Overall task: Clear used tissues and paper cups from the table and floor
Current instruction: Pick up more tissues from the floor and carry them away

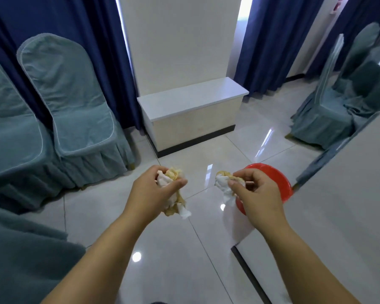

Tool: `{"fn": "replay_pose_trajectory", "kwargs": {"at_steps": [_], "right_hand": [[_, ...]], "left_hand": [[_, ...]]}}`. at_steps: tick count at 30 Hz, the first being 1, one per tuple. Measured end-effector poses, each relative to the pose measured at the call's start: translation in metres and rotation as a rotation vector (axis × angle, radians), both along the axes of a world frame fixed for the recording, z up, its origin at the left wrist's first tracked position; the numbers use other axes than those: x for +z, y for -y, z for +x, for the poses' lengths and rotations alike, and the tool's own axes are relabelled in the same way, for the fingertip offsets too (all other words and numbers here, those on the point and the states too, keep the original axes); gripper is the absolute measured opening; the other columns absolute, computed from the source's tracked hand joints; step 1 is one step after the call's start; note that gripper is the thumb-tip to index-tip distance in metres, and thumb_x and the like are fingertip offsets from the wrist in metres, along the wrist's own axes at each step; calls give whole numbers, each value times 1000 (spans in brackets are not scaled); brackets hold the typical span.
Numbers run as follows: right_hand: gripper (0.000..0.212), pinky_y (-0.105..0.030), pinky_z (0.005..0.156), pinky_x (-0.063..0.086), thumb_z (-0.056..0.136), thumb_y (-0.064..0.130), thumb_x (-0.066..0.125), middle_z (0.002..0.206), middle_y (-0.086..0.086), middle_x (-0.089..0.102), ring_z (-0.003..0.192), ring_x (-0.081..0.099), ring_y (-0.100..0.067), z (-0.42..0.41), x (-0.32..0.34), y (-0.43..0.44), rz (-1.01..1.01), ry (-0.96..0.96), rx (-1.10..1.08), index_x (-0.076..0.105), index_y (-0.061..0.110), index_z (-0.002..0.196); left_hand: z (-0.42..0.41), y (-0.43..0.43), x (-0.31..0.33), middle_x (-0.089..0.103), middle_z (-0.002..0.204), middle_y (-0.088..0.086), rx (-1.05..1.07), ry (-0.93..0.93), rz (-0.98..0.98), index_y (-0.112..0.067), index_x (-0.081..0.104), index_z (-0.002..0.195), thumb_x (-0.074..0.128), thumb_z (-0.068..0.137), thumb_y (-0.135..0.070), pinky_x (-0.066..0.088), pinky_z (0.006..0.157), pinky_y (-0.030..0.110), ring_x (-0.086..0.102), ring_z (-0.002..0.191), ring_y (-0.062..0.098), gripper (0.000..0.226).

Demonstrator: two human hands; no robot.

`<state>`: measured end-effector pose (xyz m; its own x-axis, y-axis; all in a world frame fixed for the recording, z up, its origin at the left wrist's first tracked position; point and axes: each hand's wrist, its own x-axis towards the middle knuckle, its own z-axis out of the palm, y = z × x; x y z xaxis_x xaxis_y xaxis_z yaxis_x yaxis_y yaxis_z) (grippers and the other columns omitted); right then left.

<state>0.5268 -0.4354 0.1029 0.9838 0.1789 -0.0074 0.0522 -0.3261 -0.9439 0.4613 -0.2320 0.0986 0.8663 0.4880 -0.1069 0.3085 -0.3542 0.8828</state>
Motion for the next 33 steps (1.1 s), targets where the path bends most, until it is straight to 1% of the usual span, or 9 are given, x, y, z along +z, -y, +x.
{"fn": "replay_pose_trajectory", "kwargs": {"at_steps": [5, 7, 11, 14, 19, 22, 25, 28, 33], "right_hand": [[12, -7, 56, 46, 82, 16, 71, 85, 11, 64, 80, 62, -7, 70, -27, -22, -10, -53, -42, 64, 22, 90], [11, -12, 58, 48, 82, 16, 71, 86, 7, 66, 80, 63, -12, 101, -37, -30, -8, -59, -99, 64, 22, 88], [11, -35, 72, 57, 81, 17, 72, 84, 9, 66, 83, 65, -16, 155, -49, -44, 3, -115, -258, 65, 24, 84], [11, -40, 78, 58, 81, 14, 72, 87, 10, 68, 85, 66, -17, 188, -53, -48, 20, -165, -381, 66, 22, 85], [14, -32, 79, 56, 80, 15, 72, 91, 10, 68, 88, 65, -13, 224, -68, -38, 51, -217, -590, 65, 27, 83], [14, -31, 78, 55, 80, 15, 72, 92, 7, 69, 88, 65, -13, 240, -81, -26, 49, -258, -666, 66, 27, 83], [13, -29, 76, 52, 80, 14, 72, 93, 6, 69, 88, 64, -14, 268, -100, -6, 10, -296, -748, 66, 24, 86], [14, -25, 70, 48, 80, 13, 72, 92, 5, 68, 87, 63, -16, 301, -120, 17, -30, -332, -808, 65, 24, 85], [18, -21, 63, 43, 79, 13, 72, 90, 6, 66, 85, 63, -17, 359, -145, 54, -73, -438, -919, 62, 28, 77]], "left_hand": [[92, -29, -21, 61, 85, -8, -57, -54, -24, -23, 54, 101, 70, 75, -43, 47, 54, 15, 60, 76, 6, 37], [136, -39, -28, 60, 85, -9, -104, -64, -8, -23, 53, 102, 69, 76, -45, 46, 55, 15, 59, 76, 5, 38], [221, -53, -39, 61, 87, -8, -247, -100, 0, -22, 54, 104, 69, 77, -47, 47, 55, 17, 60, 77, 5, 40], [276, -53, -46, 61, 89, -6, -378, -133, 14, -20, 54, 103, 70, 78, -44, 49, 57, 19, 60, 78, 7, 38], [350, -31, -62, 54, 86, -12, -607, -208, 51, -24, 52, 100, 74, 75, -39, 49, 58, 16, 58, 77, 7, 36], [388, -10, -79, 57, 88, -9, -706, -262, 60, -24, 53, 99, 76, 74, -37, 48, 58, 17, 58, 78, 8, 37], [430, 14, -97, 58, 88, -8, -773, -300, 81, -24, 53, 99, 77, 73, -37, 49, 59, 18, 57, 77, 5, 38], [472, 40, -114, 58, 85, -9, -808, -339, 95, -22, 53, 98, 79, 72, -36, 52, 62, 23, 56, 74, 4, 39], [537, 88, -133, 55, 84, -9, -891, -419, 123, -20, 51, 99, 78, 73, -32, 48, 55, 19, 55, 72, 3, 39]]}}
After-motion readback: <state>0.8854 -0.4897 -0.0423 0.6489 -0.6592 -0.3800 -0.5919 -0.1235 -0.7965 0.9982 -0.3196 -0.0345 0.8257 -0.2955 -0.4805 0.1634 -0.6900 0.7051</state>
